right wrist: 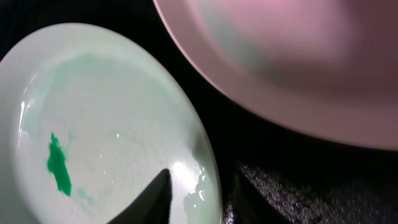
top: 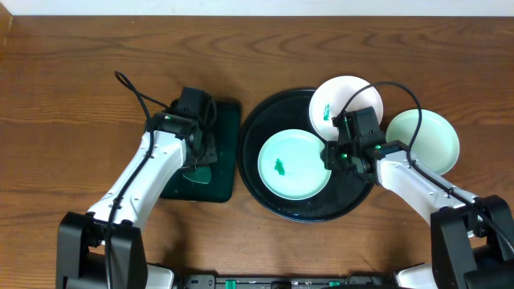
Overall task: Clean dirty plates on tray and stack at the side
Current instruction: 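Grasp the green sponge with the left gripper and lift it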
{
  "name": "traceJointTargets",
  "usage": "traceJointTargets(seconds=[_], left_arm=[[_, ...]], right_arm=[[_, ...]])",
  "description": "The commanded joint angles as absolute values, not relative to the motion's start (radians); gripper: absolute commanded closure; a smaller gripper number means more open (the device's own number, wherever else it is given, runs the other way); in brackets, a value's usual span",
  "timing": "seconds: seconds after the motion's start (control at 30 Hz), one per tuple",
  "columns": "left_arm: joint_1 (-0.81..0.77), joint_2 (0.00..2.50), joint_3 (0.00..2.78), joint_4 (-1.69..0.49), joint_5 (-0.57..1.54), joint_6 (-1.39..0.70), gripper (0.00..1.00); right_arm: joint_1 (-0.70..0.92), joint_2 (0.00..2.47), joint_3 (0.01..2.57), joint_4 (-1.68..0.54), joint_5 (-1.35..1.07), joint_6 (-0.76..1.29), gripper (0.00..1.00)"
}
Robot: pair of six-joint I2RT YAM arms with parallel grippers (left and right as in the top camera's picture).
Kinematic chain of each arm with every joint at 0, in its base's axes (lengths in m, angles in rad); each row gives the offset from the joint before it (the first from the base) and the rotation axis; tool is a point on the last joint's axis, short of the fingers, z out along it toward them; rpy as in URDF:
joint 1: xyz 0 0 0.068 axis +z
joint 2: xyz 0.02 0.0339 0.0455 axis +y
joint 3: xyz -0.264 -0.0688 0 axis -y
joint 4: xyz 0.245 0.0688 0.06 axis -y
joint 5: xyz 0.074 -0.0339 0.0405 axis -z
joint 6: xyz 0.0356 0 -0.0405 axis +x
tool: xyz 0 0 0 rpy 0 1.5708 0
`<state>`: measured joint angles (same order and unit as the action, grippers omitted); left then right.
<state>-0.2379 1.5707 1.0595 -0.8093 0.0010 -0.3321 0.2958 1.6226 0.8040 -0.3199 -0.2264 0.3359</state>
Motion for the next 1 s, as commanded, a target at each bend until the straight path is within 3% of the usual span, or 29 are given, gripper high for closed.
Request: traceJointTargets(seconds=[0.0,0.07,0.1,0.97], left_arm=[[-0.24,1.555,1.083,-0.815,-0.016,-0.315,0.93],[-0.24,1.555,1.083,-0.815,-0.016,-0.315,0.93],[-0.24,1.555,1.083,-0.815,-0.016,-0.315,0.93],[-0.239,1.555,1.097,-0.769,-0.037,-0.243,0.93]], right_arm=[[0.289,1.658,0.815,-0.301,-0.211,0.317,0.8],[0.289,1.672,0.815,-0.291,-0.211,0.317,0.97],[0.289,1.673,0.815,-0.291,-0.21,0.317,0.99],[0.29,1.627,0.817,-0.337,-0.191,0.41,0.99]])
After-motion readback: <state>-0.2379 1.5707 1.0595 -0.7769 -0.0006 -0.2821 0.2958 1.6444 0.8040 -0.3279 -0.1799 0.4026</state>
